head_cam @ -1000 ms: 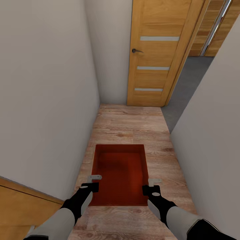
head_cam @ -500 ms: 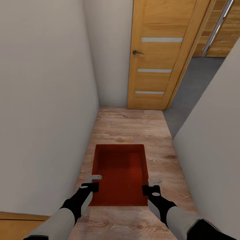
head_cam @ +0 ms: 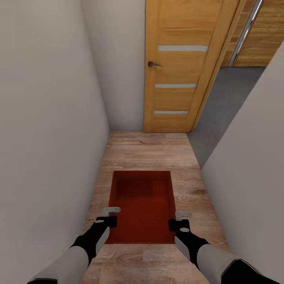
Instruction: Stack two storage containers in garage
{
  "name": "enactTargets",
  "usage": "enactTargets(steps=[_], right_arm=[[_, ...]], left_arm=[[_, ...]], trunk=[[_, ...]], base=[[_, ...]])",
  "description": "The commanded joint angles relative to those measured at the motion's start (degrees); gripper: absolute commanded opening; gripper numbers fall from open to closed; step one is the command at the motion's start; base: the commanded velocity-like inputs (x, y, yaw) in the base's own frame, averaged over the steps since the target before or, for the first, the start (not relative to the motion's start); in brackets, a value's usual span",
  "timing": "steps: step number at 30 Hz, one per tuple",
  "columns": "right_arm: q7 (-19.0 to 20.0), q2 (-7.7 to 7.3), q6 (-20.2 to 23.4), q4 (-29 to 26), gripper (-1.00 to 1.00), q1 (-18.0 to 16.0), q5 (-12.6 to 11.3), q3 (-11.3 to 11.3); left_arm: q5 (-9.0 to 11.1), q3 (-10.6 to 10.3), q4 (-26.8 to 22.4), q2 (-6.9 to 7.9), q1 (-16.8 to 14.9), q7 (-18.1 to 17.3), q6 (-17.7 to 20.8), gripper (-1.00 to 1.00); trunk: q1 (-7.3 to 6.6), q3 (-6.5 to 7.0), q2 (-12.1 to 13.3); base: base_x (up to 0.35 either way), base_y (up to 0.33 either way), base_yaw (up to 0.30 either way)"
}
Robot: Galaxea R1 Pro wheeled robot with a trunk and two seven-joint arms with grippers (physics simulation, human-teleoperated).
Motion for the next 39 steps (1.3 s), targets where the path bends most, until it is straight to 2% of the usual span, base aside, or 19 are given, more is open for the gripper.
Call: enactTargets(steps=[1,39], right_arm=[[0.0,-0.03,-0.2,2.4,-1.00,0.0,-0.7,1.3],[0.0,-0.12,-0.2,2.4,-1.00,0.0,-0.7,1.3]], left_arm=[[-0.5,1.2,-3.4,0.39,0.0,0.4,0.5,-1.00],[-0.5,1.2,-3.4,0.42,0.0,0.4,0.5,-1.00]], trunk=[[0.04,-0.06,0.0],[0.04,-0.06,0.0]], base=[[0.322,0.000,-0.110],[0.322,0.000,-0.005]])
